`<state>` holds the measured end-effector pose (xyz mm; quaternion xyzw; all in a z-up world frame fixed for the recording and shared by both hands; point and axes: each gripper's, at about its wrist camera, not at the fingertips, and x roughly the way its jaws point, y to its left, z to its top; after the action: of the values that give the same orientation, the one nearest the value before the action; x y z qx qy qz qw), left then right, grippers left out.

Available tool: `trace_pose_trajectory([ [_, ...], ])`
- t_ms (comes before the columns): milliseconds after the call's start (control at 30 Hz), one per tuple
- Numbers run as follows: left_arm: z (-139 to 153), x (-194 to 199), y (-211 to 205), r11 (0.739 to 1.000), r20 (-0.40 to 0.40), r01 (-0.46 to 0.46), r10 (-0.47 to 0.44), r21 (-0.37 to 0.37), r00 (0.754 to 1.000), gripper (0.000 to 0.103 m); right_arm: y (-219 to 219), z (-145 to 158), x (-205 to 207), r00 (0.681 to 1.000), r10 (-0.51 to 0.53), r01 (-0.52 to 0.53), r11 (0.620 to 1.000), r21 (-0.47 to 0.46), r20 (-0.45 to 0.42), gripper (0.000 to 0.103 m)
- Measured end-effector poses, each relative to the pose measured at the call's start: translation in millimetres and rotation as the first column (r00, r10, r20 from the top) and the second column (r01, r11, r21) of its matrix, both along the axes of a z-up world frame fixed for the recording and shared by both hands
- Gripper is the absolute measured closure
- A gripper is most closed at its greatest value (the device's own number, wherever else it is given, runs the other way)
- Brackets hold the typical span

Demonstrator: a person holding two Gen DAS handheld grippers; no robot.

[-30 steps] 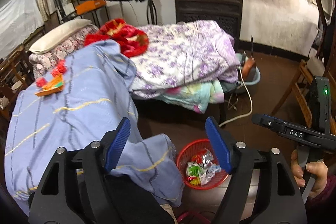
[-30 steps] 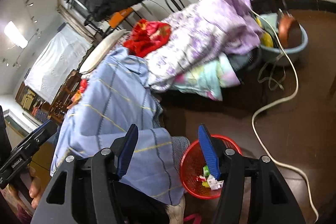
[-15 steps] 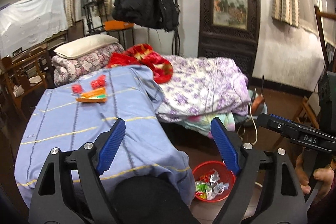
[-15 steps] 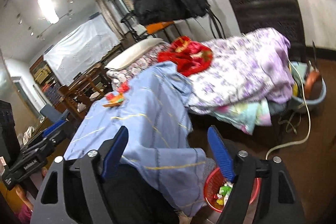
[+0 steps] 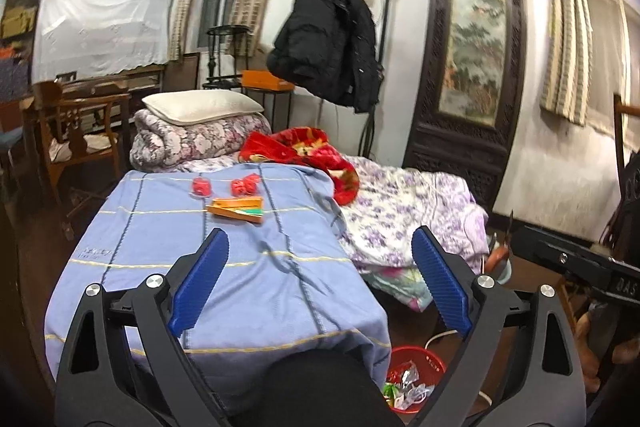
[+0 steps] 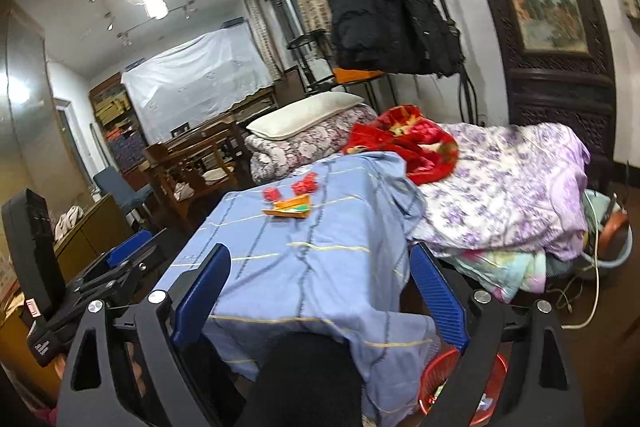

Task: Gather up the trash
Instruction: 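Move both open tools back over the bed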

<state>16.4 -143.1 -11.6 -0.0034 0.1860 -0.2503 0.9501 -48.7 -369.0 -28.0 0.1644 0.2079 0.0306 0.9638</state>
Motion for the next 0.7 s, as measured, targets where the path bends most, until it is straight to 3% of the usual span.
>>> trace_pose_trajectory([
  [167,-2,17,35,0.998,-0.013,-0.051,0.050,-0.044,0.999,0.011,34,5,15,1.000,0.031,-0.031,0.999,-0.035,-0.002,0.008],
  [367,-16,50,68,0.991,-0.068,-0.113,0.108,-0.078,0.992,0.010,66,-9,50,0.995,0.073,-0.076,0.996,-0.046,-0.061,0.008],
  [700,-55,115,91,0.983,-0.172,-0.181,0.172,-0.041,0.970,0.010,86,-47,110,0.981,0.096,-0.099,0.995,-0.006,-0.170,0.008],
])
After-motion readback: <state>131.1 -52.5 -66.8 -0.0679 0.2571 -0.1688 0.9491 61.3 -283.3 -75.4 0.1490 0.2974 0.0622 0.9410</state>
